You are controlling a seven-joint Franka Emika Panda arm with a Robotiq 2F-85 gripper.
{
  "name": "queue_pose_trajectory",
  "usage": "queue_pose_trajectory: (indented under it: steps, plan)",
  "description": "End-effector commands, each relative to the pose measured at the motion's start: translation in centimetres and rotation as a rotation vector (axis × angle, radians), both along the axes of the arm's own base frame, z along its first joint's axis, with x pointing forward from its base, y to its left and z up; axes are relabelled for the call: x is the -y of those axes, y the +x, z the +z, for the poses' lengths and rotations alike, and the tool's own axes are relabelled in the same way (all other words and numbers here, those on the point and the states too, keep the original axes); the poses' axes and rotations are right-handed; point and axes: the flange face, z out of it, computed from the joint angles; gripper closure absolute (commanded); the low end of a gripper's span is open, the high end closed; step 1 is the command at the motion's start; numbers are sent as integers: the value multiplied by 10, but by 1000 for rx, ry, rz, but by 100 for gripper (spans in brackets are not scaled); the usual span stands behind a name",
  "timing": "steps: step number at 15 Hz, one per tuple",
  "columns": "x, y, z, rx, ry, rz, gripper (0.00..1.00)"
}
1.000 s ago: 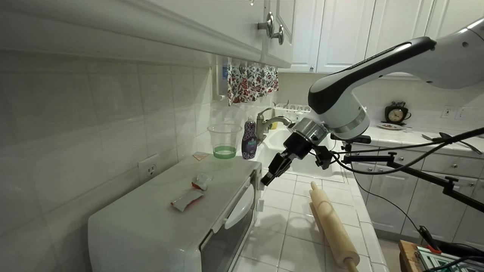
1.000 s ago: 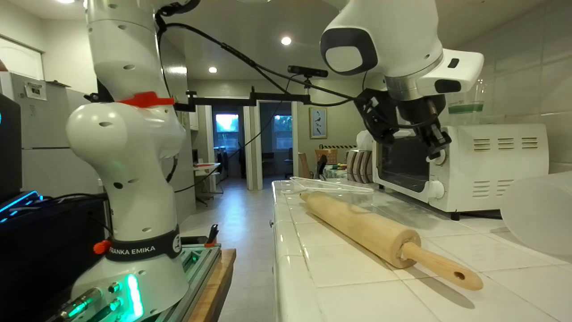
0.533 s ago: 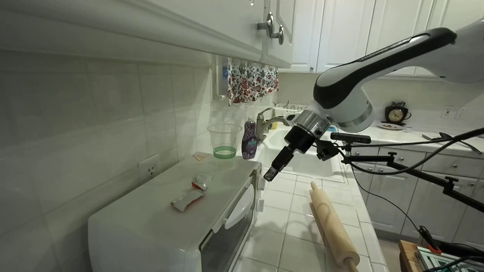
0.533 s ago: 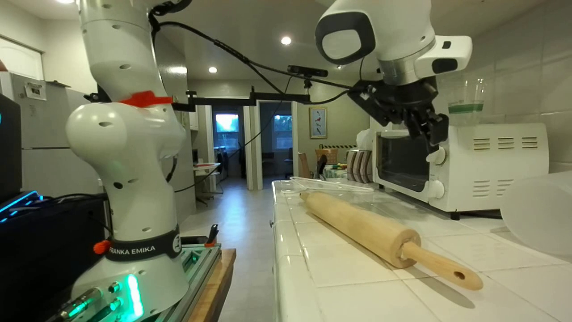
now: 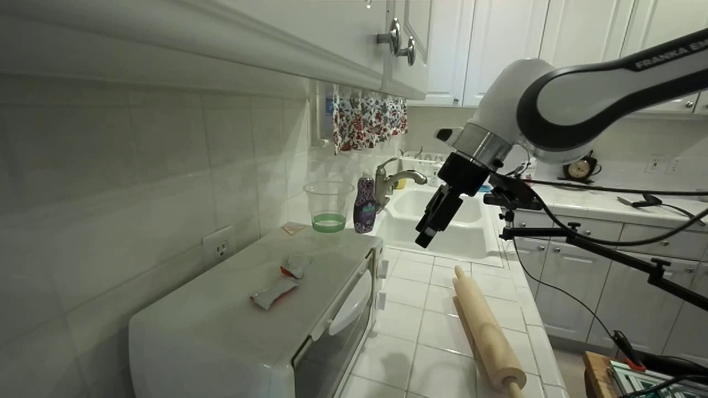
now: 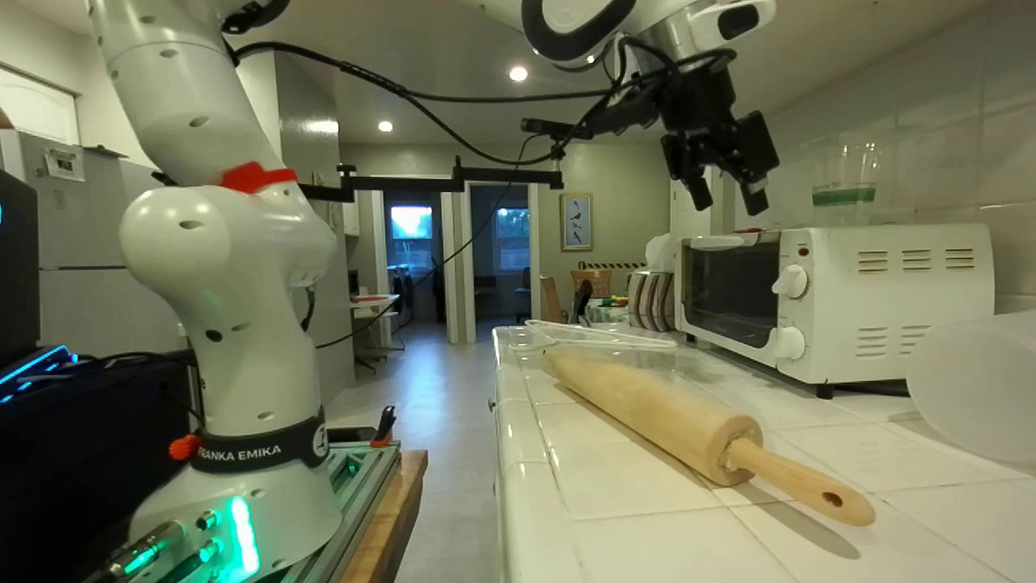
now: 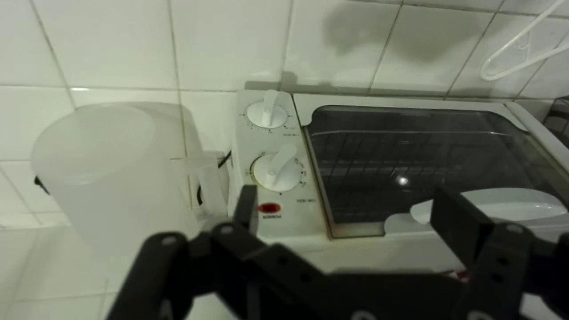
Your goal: Turn the top knob on the oven to the right.
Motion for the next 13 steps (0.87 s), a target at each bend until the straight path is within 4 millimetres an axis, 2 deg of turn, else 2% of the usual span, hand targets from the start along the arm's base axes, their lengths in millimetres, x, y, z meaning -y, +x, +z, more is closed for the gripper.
queue_pose_trajectory:
  steps: [1,4,5,8,13]
  plan:
    - [-28,-41,34,59,-130,-41,0]
    - [-44,-55,74,87,-234,-54,0]
    - [-41,-39,59,75,-187,-26,0]
    - [-48,-54,78,97,-217,-34,0]
    - [-46,-54,77,94,-219,-38,0]
